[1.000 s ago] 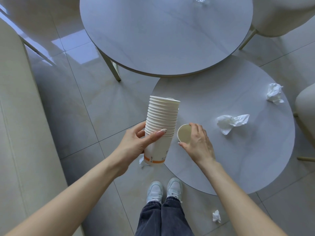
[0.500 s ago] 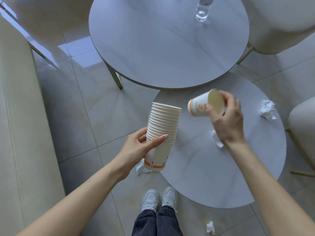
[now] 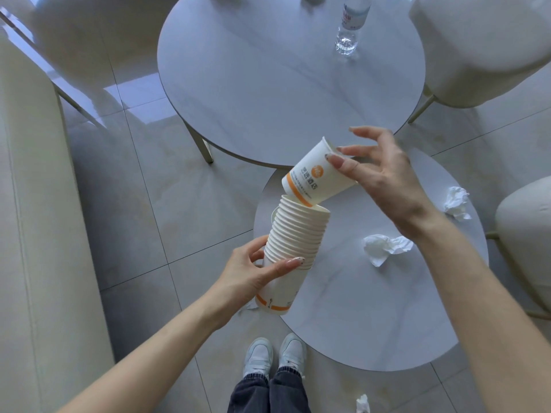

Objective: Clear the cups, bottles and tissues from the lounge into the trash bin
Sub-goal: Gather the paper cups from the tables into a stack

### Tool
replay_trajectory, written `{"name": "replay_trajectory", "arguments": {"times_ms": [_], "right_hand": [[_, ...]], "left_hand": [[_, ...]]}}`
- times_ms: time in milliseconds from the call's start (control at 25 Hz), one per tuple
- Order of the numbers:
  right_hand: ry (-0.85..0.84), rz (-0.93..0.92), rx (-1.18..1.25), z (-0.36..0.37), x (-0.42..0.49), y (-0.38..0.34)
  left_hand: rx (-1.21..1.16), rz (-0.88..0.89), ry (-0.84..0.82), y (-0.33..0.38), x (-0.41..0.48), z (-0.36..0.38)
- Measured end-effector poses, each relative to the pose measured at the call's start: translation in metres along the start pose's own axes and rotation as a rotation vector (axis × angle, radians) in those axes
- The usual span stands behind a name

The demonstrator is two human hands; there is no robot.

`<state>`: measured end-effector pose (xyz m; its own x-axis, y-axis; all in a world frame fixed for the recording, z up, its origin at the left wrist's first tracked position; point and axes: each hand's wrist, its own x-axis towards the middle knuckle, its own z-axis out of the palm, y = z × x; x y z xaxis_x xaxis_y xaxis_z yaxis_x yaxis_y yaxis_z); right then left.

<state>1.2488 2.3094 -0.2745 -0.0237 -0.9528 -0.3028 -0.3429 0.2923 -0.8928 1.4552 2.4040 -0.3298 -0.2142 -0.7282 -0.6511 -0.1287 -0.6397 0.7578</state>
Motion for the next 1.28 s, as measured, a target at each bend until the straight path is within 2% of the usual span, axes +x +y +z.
{"name": "replay_trajectory", "arguments": {"times_ms": [240, 440, 600, 680, 800, 880, 1040, 1160, 1280], "right_hand": [[-0.122, 0.058, -0.005, -0.001, 0.003, -0.002], [-0.310, 0.171, 0.001, 0.022, 0.003, 0.009], [-0.341, 0.223, 0.051, 0.041, 0.009, 0.025], [-0.291, 0.248, 0.138, 0.050, 0.018, 0.037], [-0.059, 0.303, 0.244, 0.066, 0.034, 0.066], [-0.007, 0.305, 0.062, 0.077, 0.040, 0.091], [-0.148, 0.155, -0.445, 0.114, 0.041, 0.129], [-0.153, 0.110, -0.635, 0.137, 0.040, 0.146], [-0.072, 0.077, -0.714, 0.147, 0.041, 0.155]], "left_hand": [[-0.003, 0.012, 0.023, 0.002, 0.004, -0.003], [0.006, 0.009, 0.013, 0.000, 0.013, -0.005], [-0.016, -0.024, 0.016, -0.008, 0.019, -0.014], [-0.035, -0.046, 0.034, -0.010, 0.022, -0.020], [-0.057, -0.060, 0.075, -0.010, 0.031, -0.033], [-0.060, -0.063, 0.085, -0.009, 0.037, -0.040], [-0.070, -0.070, 0.095, -0.012, 0.042, -0.052], [-0.056, -0.085, 0.110, -0.020, 0.041, -0.062], [-0.056, -0.102, 0.143, -0.026, 0.038, -0.070]]}}
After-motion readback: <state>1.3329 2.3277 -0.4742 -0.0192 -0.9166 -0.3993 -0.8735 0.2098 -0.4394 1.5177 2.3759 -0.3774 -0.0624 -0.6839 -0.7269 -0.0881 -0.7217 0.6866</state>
